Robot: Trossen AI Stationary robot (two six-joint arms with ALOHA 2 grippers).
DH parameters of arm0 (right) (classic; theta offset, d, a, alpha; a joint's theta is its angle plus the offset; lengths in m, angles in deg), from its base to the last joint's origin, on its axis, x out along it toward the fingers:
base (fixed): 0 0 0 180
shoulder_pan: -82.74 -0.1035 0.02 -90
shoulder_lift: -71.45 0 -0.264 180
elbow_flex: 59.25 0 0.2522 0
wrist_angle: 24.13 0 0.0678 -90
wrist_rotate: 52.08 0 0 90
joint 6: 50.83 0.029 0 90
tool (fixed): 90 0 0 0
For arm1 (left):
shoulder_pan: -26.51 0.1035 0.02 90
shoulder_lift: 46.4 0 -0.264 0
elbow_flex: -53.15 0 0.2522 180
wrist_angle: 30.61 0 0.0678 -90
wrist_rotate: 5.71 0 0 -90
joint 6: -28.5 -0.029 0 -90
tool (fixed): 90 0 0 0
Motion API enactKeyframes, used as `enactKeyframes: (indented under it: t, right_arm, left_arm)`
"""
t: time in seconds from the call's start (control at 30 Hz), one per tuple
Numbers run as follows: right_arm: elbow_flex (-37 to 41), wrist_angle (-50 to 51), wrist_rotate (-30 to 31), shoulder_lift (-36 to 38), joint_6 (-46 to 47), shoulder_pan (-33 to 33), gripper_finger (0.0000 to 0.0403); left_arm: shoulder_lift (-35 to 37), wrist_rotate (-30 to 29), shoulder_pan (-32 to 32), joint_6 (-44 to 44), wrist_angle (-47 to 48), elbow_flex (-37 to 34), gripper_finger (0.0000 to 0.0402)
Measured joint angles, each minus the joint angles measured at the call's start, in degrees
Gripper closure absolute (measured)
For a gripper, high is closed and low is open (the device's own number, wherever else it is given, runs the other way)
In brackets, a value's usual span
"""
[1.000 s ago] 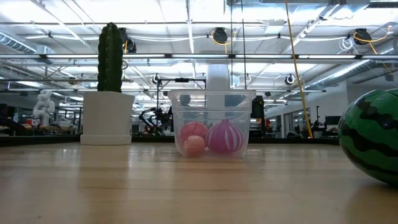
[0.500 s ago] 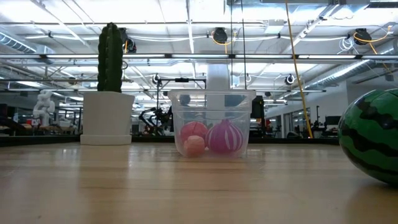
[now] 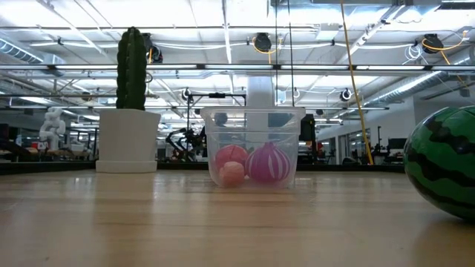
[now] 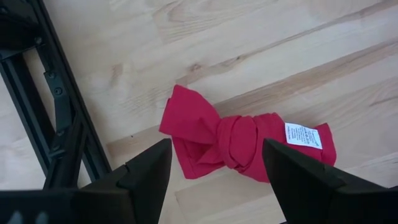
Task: Pick and placing Produce into tupperware
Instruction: Put the green watermelon into the transparent bin
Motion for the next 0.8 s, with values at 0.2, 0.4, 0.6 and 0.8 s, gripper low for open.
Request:
enactKeyframes:
  t: [0.2, 0.4, 0.6, 0.8]
  right_arm:
    - [-0.4, 3.6, 3.3, 0.0, -6.2, -0.3, 0.0117]
    - [-6.1, 20.3, 5.9, -2.6, -5.9, -0.5, 0.0117]
    - [-13.4, 32.5, 3.7, -9.0, -2.9, -0.5, 0.0117]
    - [-15.2, 33.8, -3.7, -12.0, -5.6, 0.1, 0.0117]
  left_arm:
    - [0.0, 0.1, 0.0, 0.4, -0.2, 0.0, 0.0149]
    - [0.0, 0.1, 0.0, 0.4, -0.5, 0.0, 0.0149]
    - [0.0, 0.1, 0.0, 0.4, -0.5, 0.0, 0.0149]
    - [0.0, 0.1, 0.5, 0.6, -0.5, 0.0, 0.0149]
